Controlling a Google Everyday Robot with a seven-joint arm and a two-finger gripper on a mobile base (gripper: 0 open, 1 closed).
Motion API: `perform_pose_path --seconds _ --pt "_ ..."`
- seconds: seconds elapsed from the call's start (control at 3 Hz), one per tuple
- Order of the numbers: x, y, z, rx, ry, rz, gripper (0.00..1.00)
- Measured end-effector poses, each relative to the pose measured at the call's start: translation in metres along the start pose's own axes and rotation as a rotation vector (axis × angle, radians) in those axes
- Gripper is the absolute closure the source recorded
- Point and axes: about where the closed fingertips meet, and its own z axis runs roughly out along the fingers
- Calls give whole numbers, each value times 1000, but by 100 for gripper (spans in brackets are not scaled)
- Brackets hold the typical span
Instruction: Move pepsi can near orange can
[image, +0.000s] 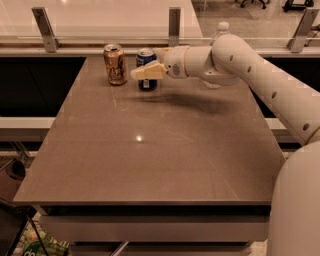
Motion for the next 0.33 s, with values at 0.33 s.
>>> perform_pose_path --seconds 0.33 --pt "0 0 0 0 0 0 0"
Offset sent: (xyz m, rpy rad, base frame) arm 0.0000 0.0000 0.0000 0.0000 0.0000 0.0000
